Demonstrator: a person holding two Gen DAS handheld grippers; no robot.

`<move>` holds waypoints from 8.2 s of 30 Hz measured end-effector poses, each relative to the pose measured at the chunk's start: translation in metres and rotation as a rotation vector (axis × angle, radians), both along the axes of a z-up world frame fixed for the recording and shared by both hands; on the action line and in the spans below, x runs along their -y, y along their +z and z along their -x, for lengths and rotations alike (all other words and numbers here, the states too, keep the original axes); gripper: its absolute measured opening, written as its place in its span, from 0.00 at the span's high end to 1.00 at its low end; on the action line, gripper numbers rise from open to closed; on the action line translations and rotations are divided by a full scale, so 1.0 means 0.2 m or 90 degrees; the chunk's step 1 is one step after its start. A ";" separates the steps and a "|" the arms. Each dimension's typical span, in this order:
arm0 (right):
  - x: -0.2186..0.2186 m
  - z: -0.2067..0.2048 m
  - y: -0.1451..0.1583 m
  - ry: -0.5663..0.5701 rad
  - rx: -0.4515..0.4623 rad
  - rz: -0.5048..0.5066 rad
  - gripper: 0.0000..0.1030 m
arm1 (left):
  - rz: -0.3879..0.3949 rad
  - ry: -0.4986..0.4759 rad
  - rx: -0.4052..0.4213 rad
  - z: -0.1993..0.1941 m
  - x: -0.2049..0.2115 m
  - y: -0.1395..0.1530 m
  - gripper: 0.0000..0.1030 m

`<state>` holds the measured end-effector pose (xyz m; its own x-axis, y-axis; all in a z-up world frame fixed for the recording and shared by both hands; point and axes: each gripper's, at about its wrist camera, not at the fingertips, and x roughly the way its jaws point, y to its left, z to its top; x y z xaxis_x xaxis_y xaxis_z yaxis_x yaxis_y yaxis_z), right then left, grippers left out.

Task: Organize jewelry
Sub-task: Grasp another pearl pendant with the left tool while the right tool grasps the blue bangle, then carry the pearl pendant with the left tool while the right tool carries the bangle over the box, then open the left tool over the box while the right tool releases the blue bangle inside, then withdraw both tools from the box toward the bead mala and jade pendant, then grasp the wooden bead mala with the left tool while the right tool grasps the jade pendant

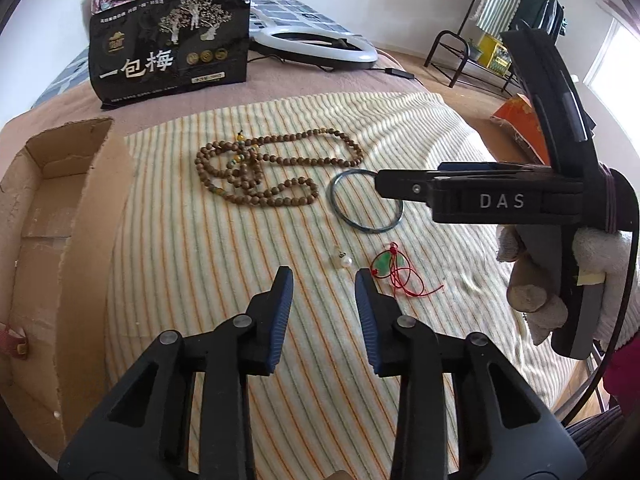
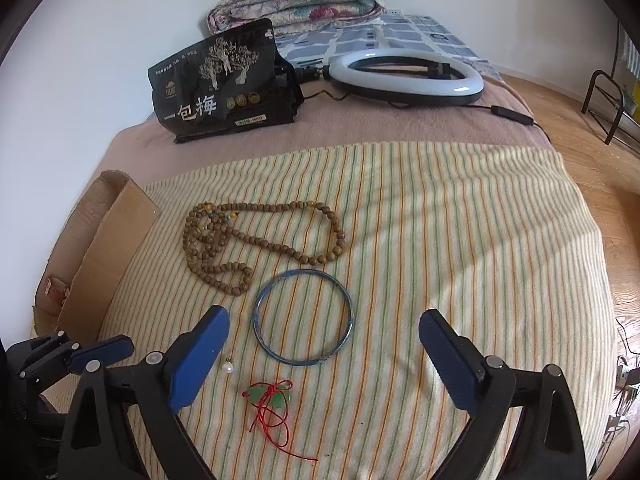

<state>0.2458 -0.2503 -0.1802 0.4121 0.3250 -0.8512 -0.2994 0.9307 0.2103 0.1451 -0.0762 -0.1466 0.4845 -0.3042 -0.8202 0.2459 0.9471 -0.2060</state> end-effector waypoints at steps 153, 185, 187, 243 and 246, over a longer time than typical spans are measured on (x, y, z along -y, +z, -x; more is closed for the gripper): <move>-1.06 0.08 0.49 0.100 0.155 -0.052 0.07 | -0.036 0.202 0.092 0.12 -0.98 0.35 0.51; 0.02 0.26 0.31 -0.002 0.130 0.053 0.07 | -0.008 0.093 0.034 -0.17 -0.31 0.21 0.48; 0.03 0.27 0.26 0.008 0.117 0.055 0.07 | -0.006 0.099 0.028 -0.19 -0.29 0.18 0.43; -0.23 0.31 -0.13 0.138 0.046 0.138 0.70 | -0.095 0.103 0.012 -0.59 -0.15 -0.17 0.89; -0.22 0.32 -0.11 0.138 0.049 0.143 0.70 | -0.079 0.103 0.026 -0.56 -0.15 -0.10 0.89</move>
